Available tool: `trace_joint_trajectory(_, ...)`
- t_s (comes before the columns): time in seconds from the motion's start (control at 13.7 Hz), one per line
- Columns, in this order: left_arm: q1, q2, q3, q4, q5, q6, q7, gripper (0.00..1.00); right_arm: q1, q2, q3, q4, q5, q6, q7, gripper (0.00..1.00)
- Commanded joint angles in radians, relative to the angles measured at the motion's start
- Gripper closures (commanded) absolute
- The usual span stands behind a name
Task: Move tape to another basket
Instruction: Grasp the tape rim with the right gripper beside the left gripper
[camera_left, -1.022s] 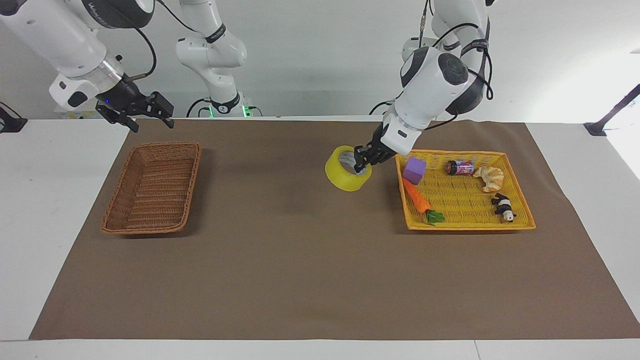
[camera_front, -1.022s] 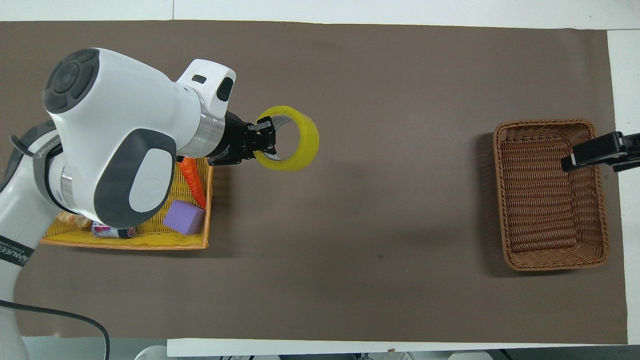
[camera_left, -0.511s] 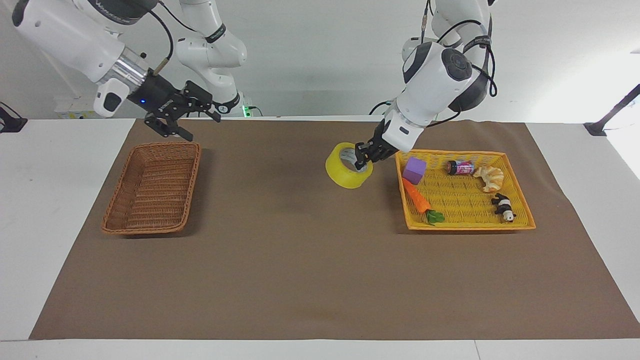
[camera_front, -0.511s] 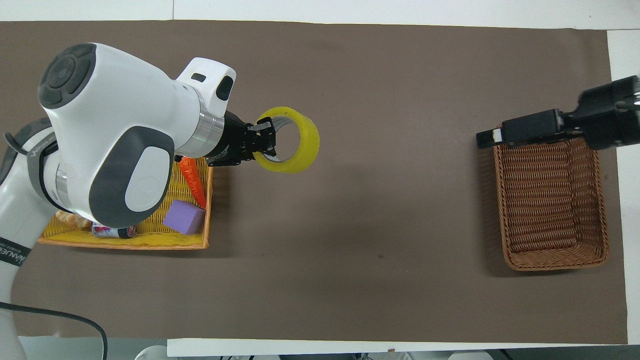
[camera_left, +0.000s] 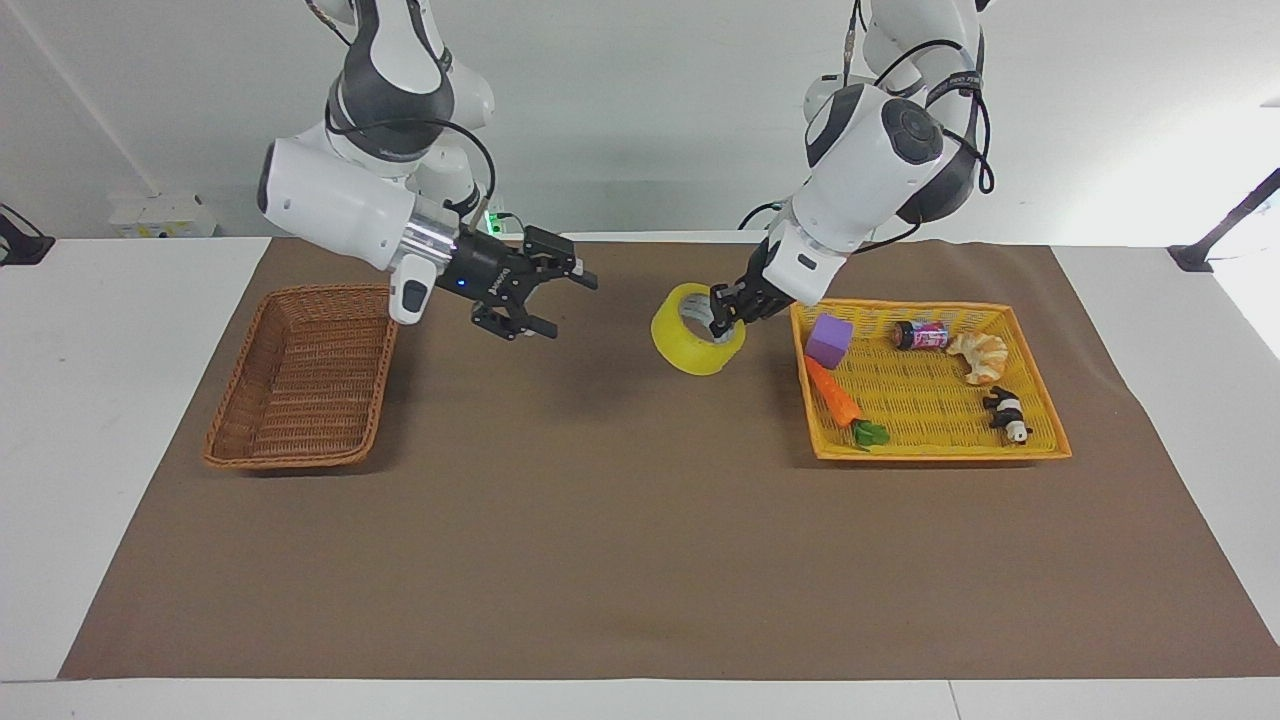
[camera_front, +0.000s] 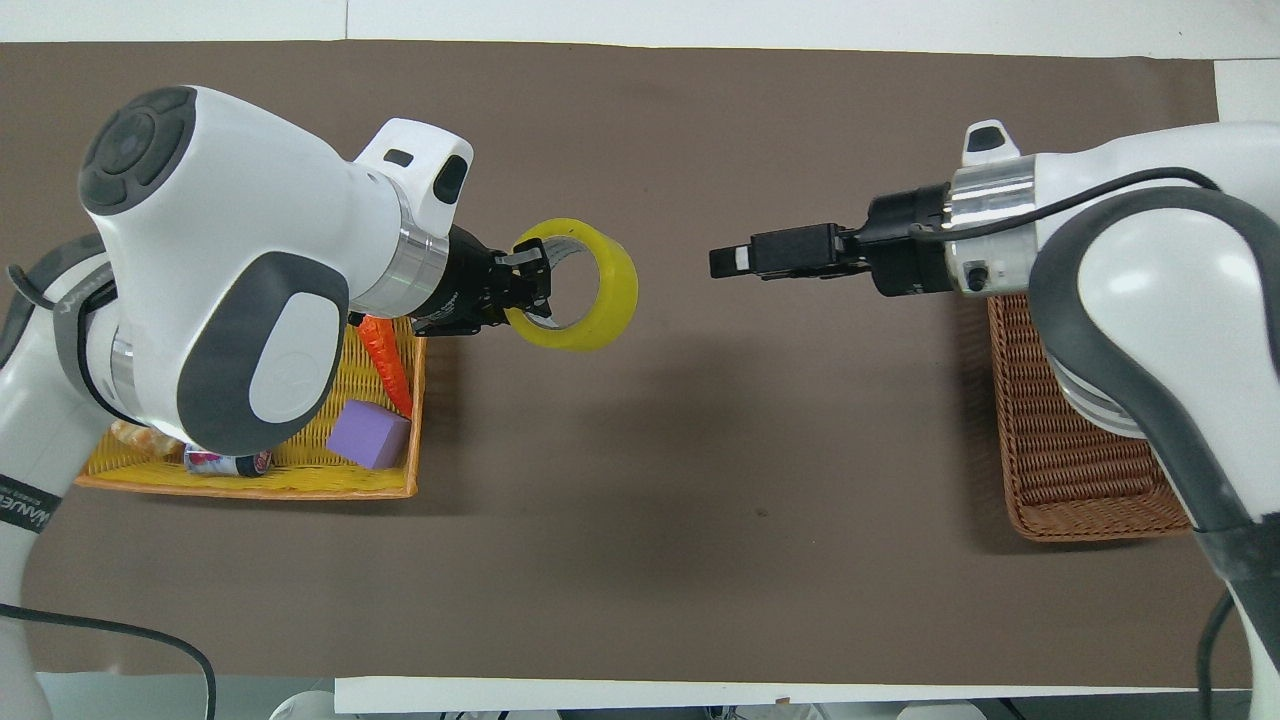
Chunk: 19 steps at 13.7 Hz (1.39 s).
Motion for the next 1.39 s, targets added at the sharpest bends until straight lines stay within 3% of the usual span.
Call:
trace_joint_trajectory(0.0, 0.004, -0.011, 0.003, 0.007, -0.010, -0.022, 0.005, 1.00, 0.023, 0.028, -0.001, -0.005, 0.148, 0.034, 0.056, 0.00)
trace_joint_trajectory(0.51, 0.004, -0.020, 0.003, -0.010, -0.008, -0.022, 0.003, 1.00, 0.117, 0.069, 0.000, -0.005, 0.165, 0.124, 0.238, 0.00)
trace_joint_trajectory(1.1, 0.001, -0.026, 0.003, -0.025, -0.008, -0.017, 0.003, 1.00, 0.147, 0.068, 0.000, -0.010, 0.162, 0.128, 0.220, 0.00)
trace_joint_trajectory(1.31, 0.001, -0.026, 0.003, -0.025, -0.008, -0.019, 0.003, 1.00, 0.145, 0.068, -0.001, -0.016, 0.157, 0.120, 0.209, 0.07)
